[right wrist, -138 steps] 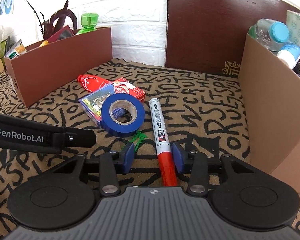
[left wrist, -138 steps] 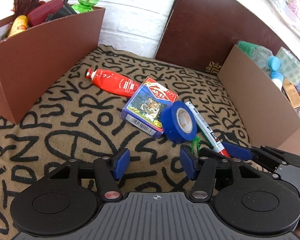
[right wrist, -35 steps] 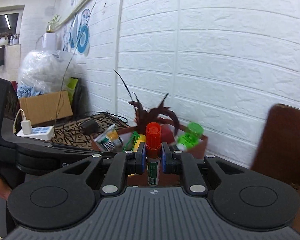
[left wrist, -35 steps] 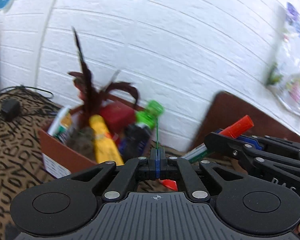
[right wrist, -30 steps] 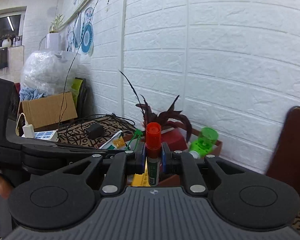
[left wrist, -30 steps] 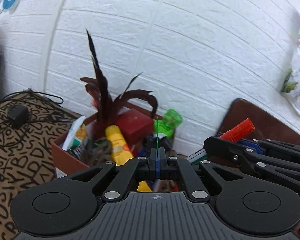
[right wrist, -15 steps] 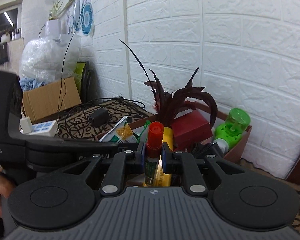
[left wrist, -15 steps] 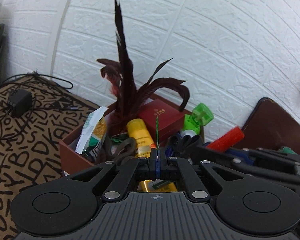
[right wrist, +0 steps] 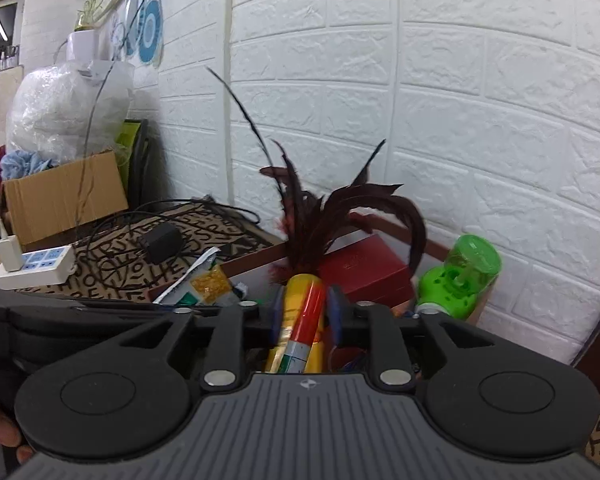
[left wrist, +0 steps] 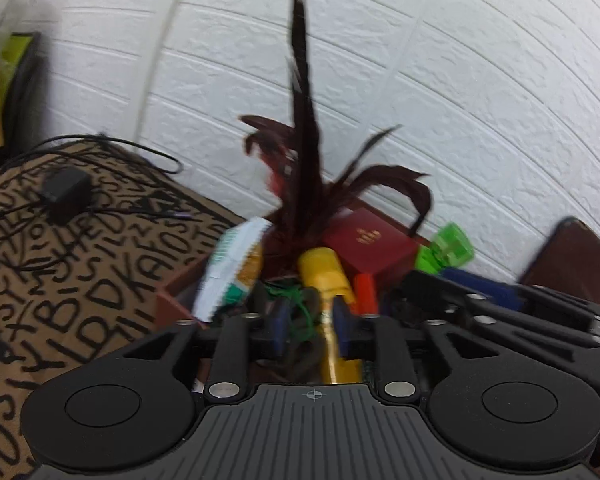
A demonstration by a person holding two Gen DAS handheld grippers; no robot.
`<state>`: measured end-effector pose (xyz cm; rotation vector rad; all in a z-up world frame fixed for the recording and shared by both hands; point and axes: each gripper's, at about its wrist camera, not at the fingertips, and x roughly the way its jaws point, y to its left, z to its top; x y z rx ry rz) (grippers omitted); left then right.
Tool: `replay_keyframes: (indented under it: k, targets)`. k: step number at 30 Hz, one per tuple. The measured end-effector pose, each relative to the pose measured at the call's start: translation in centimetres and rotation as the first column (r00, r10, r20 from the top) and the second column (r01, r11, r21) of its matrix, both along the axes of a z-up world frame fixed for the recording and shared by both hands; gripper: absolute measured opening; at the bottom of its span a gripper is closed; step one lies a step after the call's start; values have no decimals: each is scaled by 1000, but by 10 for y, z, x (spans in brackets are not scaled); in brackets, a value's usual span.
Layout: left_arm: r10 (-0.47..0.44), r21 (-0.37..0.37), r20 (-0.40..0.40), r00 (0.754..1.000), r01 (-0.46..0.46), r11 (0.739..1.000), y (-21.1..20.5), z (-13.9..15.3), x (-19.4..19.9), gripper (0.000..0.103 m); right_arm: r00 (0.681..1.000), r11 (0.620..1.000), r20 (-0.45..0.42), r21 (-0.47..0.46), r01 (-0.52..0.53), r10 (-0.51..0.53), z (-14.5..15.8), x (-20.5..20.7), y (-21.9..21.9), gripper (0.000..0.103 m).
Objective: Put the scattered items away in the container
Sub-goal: 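Carry the scissors with the left gripper into the brown box while the right gripper drops the marker there, then withdraw both grippers from the brown box back over the table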
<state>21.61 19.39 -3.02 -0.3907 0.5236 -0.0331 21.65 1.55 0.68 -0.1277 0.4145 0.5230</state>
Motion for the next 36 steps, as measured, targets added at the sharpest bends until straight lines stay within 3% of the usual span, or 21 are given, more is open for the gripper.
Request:
replay_keyframes:
  k: [1, 2, 3, 9, 21, 36]
  targets:
    - [31, -6, 4, 1000, -31, 1000, 4, -1, -2, 65, 999, 999, 21, 6, 37, -37, 1, 0, -4, 62]
    - [34, -18, 28, 999, -34, 999, 8, -1, -6, 73, 996, 997, 40, 19, 73, -74, 3, 0, -10, 85]
    - [31, -31, 45, 999, -30, 999, 10, 0, -8, 81, 994, 995, 54, 38, 94, -96, 4, 0, -16, 95]
    - [60, 11, 67, 996, -61, 998, -3, 10, -17, 102, 990, 989, 64, 87, 122, -127, 11, -8, -38, 102]
    - [42, -35, 73, 996, -39, 999, -17, 20, -36, 103, 996, 992, 21, 93, 85, -87, 9, -40, -58, 103]
    - [-33, -51, 105, 994, 38, 998, -53, 44, -83, 103, 993, 993, 86, 87, 78, -85, 30, -93, -81, 103]
